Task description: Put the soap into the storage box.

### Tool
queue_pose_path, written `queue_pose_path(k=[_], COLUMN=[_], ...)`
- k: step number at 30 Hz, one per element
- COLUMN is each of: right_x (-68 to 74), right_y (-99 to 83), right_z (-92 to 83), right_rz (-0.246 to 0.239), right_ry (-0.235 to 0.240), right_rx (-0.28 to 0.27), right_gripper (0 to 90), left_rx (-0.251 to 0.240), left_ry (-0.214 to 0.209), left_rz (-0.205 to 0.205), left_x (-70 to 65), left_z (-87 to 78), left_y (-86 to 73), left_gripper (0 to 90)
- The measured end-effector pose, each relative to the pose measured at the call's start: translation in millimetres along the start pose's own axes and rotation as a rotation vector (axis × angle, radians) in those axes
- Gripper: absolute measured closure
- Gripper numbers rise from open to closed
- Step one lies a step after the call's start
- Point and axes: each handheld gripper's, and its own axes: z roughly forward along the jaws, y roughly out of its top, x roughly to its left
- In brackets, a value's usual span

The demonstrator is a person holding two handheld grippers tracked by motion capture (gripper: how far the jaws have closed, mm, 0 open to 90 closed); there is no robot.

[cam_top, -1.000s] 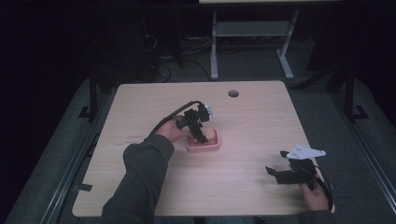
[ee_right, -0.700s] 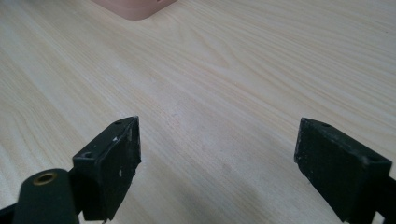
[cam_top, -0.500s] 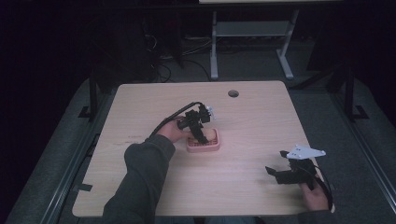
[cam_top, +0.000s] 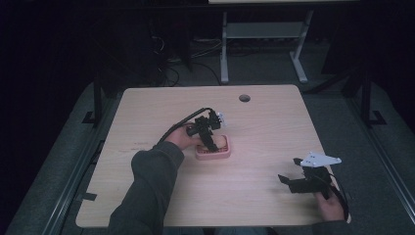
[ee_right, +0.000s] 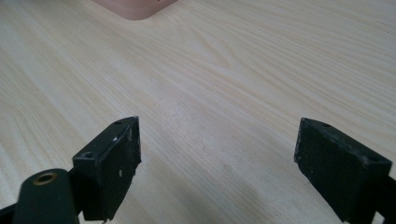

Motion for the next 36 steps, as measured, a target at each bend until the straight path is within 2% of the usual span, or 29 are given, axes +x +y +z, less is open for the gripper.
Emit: queue_pose_path(k=[21,36], right_x=[-0.2,-0.1], right_y=[0.2,0.5], right_z=[0.5,0.7], right_rz=[-0.006,-0.002], right_ry=[0.0,0.001], right_rx=[-0.005,-0.002], right_gripper=[14.1,14.1], left_rx=[0.008,0.005], left_ry=[0.001,0.003], left_rz=[-0.001,-0.019], left_x=[1.4,1.6], left_z=[2.4,1.3], left_y=[-1.1,-4.3], left_gripper=[32.1,31.0])
